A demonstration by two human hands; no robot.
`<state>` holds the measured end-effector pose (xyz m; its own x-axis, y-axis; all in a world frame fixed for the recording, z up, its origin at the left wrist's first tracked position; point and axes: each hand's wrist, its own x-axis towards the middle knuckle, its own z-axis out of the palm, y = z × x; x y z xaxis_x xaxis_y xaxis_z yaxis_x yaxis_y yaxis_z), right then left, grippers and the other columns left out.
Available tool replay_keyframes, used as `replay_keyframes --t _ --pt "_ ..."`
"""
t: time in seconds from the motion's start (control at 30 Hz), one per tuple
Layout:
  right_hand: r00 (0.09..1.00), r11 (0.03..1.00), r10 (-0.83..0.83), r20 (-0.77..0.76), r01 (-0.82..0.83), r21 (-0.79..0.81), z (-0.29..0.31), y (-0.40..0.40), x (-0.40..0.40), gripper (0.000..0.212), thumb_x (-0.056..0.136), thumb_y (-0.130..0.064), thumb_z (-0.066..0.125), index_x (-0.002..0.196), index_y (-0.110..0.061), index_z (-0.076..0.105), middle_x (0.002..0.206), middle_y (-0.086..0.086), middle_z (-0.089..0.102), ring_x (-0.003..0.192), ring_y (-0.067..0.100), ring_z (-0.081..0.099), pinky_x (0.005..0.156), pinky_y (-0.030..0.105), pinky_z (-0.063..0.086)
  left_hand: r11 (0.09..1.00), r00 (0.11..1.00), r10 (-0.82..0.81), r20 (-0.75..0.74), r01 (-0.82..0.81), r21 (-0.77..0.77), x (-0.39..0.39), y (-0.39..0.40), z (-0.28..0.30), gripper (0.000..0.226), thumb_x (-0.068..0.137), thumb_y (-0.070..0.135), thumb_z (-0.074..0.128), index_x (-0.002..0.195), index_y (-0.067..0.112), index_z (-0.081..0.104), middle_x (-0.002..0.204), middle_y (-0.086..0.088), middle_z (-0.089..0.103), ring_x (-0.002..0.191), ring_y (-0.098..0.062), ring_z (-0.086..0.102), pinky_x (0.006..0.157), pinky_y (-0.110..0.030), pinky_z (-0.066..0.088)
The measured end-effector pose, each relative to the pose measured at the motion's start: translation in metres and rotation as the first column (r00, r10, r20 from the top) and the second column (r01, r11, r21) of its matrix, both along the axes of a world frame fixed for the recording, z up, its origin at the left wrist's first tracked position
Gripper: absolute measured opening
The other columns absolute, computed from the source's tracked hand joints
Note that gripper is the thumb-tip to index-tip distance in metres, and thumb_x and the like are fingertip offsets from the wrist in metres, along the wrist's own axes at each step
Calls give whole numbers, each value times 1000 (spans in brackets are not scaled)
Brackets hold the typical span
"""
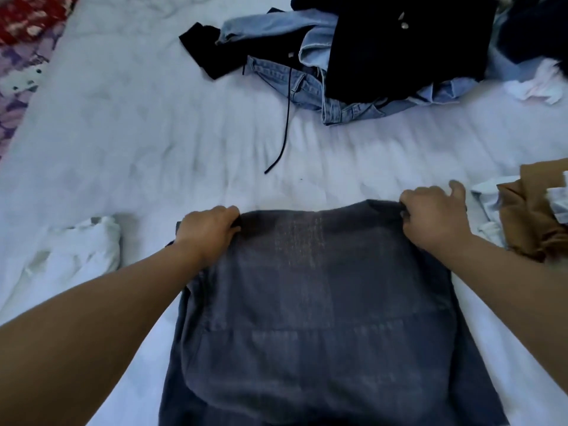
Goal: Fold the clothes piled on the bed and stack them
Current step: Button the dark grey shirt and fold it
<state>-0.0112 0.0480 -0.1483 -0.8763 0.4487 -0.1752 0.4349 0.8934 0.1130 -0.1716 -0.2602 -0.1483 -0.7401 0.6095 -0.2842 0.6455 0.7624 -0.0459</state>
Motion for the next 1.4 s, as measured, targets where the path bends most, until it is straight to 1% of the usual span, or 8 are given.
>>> replay_keyframes --t 0.27,0.47,0.63,0.8,1.0,1.23,1.33,1.4 --pt "983 996 -89 -160 87 -22 11 -15 -36 52 91 -25 55 138 -12 37 140 18 36 134 35 27 113 56 4 989 986 130 -102 -121 90 -26 39 11 51 94 31 52 140 15 37 142 -14 37 130 -32 35 105 -41 26" --pt "961 937 -276 5 270 -219 -40 -54 34 67 97 -48 34 152 -20 7 158 16 -4 145 32 -3 115 53 4 972 963 -234 134 232 35 67 58 -24 66 99 52 22 152 22 -5 158 1 -17 145 -18 -18 118 -39 -7" --pt "784 743 -618 -59 557 -371 -46 -74 86 92 84 -54 57 150 -8 12 147 24 29 134 41 27 106 52 24 972 943 -193 272 222 -80 113 64 -56 78 94 63 18 147 21 -21 153 0 -31 142 -18 -27 116 -43 -13" --pt "820 649 -569 -66 398 -648 -40 -69 90 107 82 -21 73 151 -26 -7 141 16 41 123 37 46 99 41 39 958 927 -167 334 233 -167 110 73 -50 82 95 62 24 146 20 -23 152 -1 -32 142 -19 -26 116 -45 -9" --pt "841 723 -524 133 522 -453 -17 -45 84 127 71 -43 79 147 -30 -22 146 19 27 129 40 34 101 48 33 983 922 -144 361 176 -58 129 44 -25 72 100 48 31 150 21 -12 157 0 -23 145 -19 -18 119 -42 -3" --pt "643 314 -743 188 582 -750 -31 -35 76 88 78 -25 72 147 -17 18 136 10 46 119 35 48 104 50 38 1000 928 -15 372 14 5 148 -7 -15 71 100 44 34 151 21 -9 158 0 -17 146 -18 -15 120 -37 -2" --pt "624 194 -745 235 540 -819 -16 -42 68 23 80 -1 65 101 -5 58 115 19 62 94 32 60 88 40 49 1000 929 7 371 -13 14 144 -16 -12 70 100 43 35 151 21 -8 159 0 -14 146 -18 -12 120 -37 -1" --pt "673 248 -714 194 502 -829 1 -51 60 13 84 2 57 88 -10 60 107 18 64 86 28 59 80 33 48 999 930 23 368 -31 15 139 -21 -8 70 100 42 35 151 21 -7 159 0 -13 146 -19 -10 120 -37 -1"
